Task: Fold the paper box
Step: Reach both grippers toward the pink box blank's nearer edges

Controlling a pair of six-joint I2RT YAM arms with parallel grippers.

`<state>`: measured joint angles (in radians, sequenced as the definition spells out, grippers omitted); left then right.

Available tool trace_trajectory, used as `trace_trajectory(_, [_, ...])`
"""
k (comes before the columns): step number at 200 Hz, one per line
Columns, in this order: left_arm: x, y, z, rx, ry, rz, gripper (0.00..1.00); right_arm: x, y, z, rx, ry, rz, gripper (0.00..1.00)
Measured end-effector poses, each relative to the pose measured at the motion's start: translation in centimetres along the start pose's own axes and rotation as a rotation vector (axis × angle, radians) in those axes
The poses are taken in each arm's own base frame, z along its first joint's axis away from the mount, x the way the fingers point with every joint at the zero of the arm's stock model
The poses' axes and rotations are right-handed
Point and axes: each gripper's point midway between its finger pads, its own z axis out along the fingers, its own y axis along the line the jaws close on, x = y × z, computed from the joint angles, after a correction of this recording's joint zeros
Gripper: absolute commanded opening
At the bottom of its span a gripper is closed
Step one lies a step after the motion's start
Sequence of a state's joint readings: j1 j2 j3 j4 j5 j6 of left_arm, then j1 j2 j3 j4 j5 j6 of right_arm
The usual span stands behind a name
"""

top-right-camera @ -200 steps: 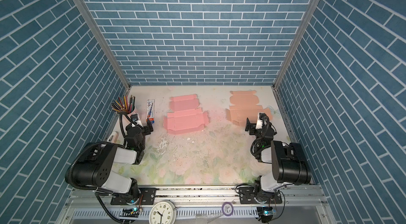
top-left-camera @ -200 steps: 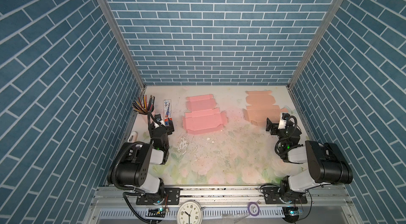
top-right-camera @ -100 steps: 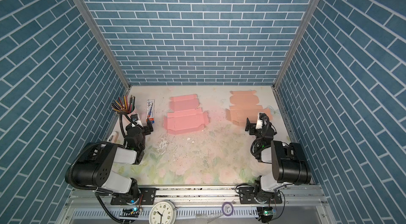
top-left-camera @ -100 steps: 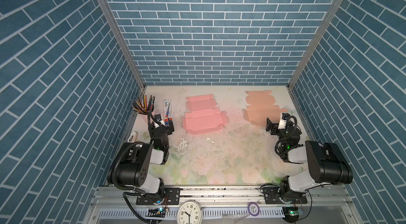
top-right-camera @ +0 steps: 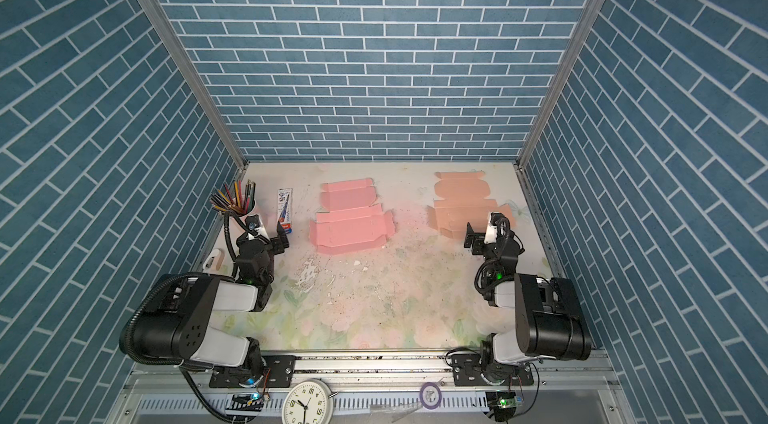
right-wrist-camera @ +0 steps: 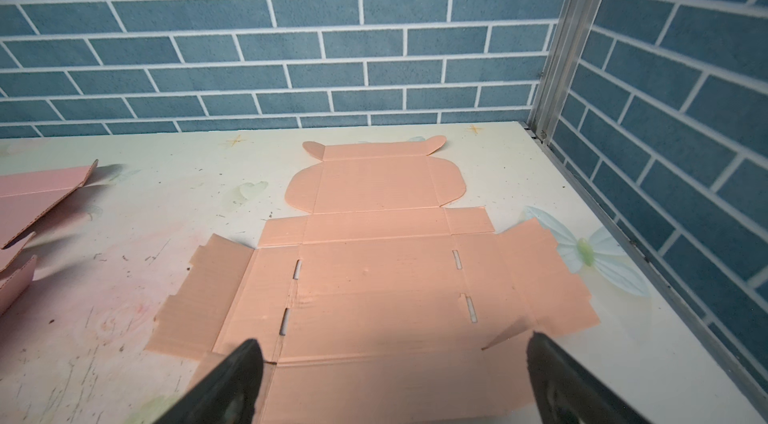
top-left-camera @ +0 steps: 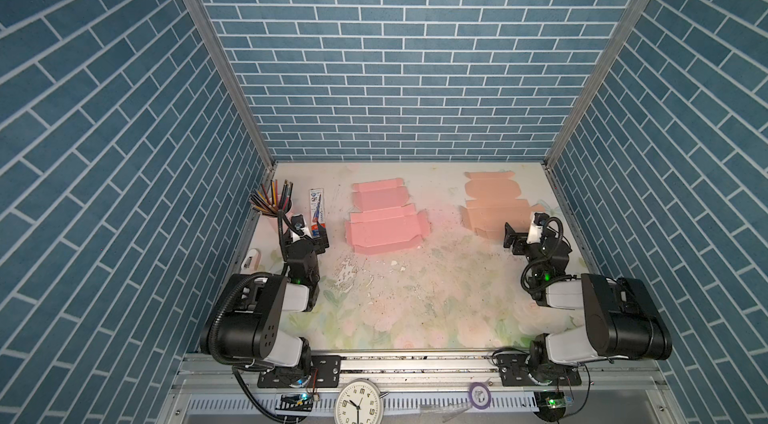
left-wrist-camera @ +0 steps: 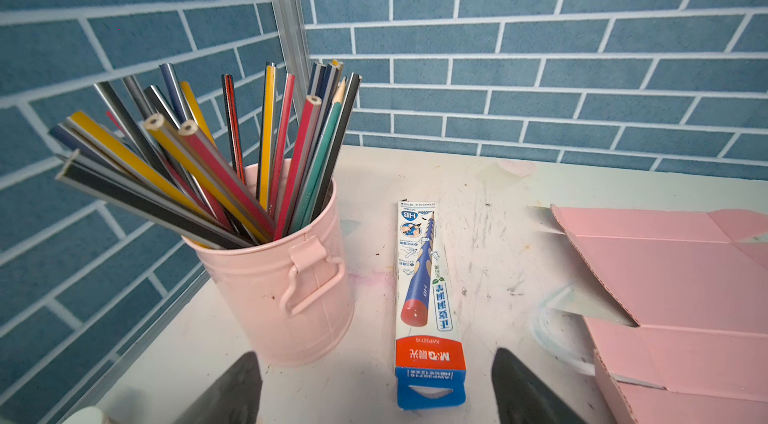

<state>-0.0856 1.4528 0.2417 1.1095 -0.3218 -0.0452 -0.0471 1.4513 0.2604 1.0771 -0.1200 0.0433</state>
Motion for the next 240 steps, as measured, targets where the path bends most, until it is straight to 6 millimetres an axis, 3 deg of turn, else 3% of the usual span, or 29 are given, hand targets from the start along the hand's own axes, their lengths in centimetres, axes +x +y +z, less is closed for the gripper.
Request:
trace_trajectory(46, [-4.3,-0.7,0.0,0.012,-0.047,-0.019,0.87,-0.8,0.5,-0.1,-0.003,0.018,-0.003,0.99])
trace_trajectory(74, [-6.7,-2.7,-0.7,0.059,-0.061,-0.053,0.87,-2.6,1.6,-0.3,0.003,0.032,-0.022,0.99])
trace_trajectory(114, [-7.2,-7.3,-1.7,0.173,0.033,-0.127,0.87,-6.3,2.4,-0.5,0.026,0.077,0.058,0.99])
trace_trajectory(129, [-7.3,-8.6,-1.8,0.197,0.097,-0.162,0.87,-6.6,2.5,-0.4,0.034,0.124,0.102,0.98])
trace_trajectory(149, [-7.6,-10.7,-2.0,0.254,0.178,-0.195,0.87,-5.6,3.7,-0.7,0.016,0.219,0.153,0.99])
trace_trajectory(168, [-6.7,-12.4,-2.2,0.322,0.262,-0.222,0.87,-4.0,5.7,-1.2,-0.036,0.309,0.173,0.99])
trace_trajectory(188, [-4.1,-13.3,-2.1,0.341,0.370,-0.218,0.87,-2.1,8.4,-2.2,-0.104,0.396,0.161,0.99])
trace_trajectory(219, [0.3,-13.1,-1.5,0.326,0.521,-0.211,0.87,-0.6,11.8,-3.6,-0.201,0.466,0.152,0.99])
trace_trajectory(240, [2.3,-12.3,-0.6,0.296,0.584,-0.221,0.86,0.3,13.5,-4.8,-0.258,0.493,0.151,0.99])
